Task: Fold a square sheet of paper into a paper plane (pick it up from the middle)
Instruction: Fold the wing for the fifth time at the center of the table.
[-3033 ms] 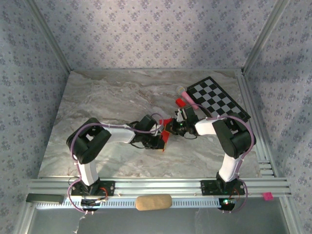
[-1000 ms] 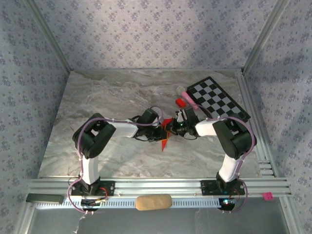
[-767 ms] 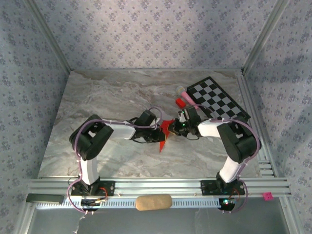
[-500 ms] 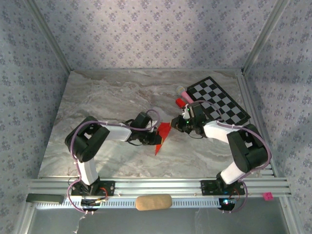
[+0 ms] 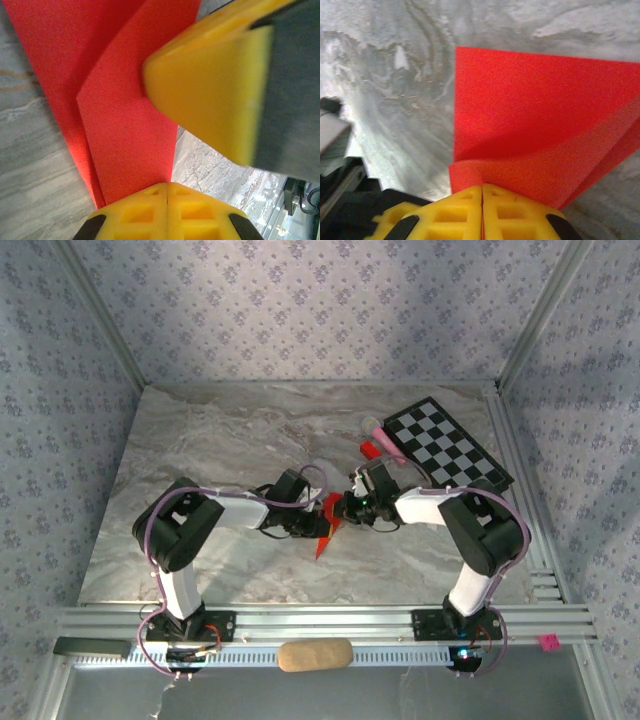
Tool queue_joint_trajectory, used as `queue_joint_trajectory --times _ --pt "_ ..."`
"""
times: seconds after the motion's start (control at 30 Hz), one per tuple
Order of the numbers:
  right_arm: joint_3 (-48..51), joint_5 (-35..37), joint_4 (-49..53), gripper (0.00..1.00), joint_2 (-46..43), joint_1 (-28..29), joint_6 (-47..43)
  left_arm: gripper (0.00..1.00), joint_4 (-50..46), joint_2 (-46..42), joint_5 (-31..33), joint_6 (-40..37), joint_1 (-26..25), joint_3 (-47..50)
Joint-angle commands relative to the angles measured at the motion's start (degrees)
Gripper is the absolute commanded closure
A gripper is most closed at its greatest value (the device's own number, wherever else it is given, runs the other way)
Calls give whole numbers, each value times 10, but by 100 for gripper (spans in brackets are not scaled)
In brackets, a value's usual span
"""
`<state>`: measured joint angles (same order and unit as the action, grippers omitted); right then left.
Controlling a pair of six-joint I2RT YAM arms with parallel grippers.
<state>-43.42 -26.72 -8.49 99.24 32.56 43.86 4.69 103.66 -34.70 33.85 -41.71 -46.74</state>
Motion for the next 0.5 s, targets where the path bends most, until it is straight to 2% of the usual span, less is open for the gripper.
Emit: queue_joint_trajectory --times 0.0,0.2,0.47 --pt "0 27 -7 91 12 -12 -9 100 -108 21 47 -14 4 38" --pt "10 14 -38 91 32 -55 3 100 -109 26 49 -15 5 41" --pt "-1 21 -31 90 45 -100 7 100 -105 25 47 -11 5 46"
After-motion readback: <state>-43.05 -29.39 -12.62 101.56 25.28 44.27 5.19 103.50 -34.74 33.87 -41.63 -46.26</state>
